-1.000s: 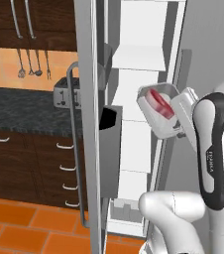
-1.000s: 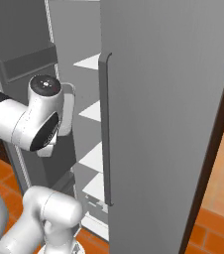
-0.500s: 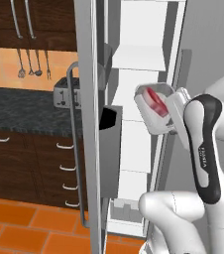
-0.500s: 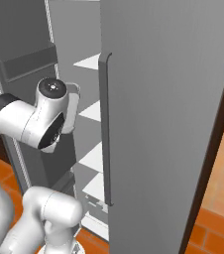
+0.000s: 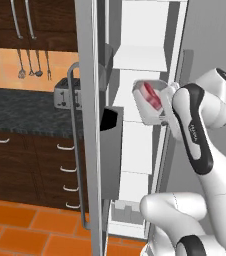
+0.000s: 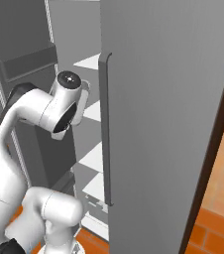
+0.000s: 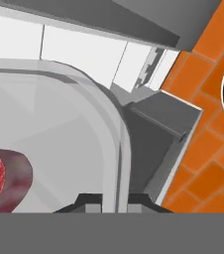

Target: Take the meat container that has the steak and place it on the second highest rack of the freezer. Then take the vegetable container that has the eggplant and lemon wedge and place it on the highest rack of the freezer.

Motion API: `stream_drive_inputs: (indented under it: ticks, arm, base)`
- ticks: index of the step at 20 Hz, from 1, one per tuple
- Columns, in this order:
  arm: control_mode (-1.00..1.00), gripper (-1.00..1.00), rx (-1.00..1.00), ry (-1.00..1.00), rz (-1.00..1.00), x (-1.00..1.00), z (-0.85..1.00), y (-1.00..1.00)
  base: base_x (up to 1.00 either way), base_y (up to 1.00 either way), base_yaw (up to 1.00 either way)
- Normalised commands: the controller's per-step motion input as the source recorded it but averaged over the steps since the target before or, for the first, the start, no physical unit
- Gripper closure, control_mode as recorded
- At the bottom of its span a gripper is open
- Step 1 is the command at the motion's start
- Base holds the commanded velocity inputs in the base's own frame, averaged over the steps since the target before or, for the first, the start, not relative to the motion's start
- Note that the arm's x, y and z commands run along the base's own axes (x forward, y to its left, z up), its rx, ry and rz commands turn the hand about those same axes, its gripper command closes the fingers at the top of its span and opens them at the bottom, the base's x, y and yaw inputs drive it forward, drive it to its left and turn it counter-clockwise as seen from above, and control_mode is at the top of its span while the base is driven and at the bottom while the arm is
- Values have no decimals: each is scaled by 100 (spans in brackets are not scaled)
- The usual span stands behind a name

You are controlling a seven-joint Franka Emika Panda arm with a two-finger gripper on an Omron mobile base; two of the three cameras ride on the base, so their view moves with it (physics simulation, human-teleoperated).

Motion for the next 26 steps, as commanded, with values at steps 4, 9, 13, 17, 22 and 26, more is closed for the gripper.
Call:
stream_drive_inputs:
  ticks: [4, 9, 13, 17, 22, 26]
  arm:
    - [-100, 100, 0, 0, -17, 84, -19, 1]
    - [-100, 100, 3, 0, -15, 41, -14, 0]
    - [-100, 100, 0, 0, -12, 42, -11, 0]
    - [-100, 100, 3, 0, -4, 34, -4, 0]
    - [-100, 100, 5, 0, 0, 23, 0, 0]
    - [-100, 100, 2, 0, 0, 41, -22, 3]
  base:
    - [0, 0, 0]
    - [0, 0, 0]
    - [0, 0, 0]
    - [0, 0, 0]
    - [0, 0, 0]
    - [0, 0, 0]
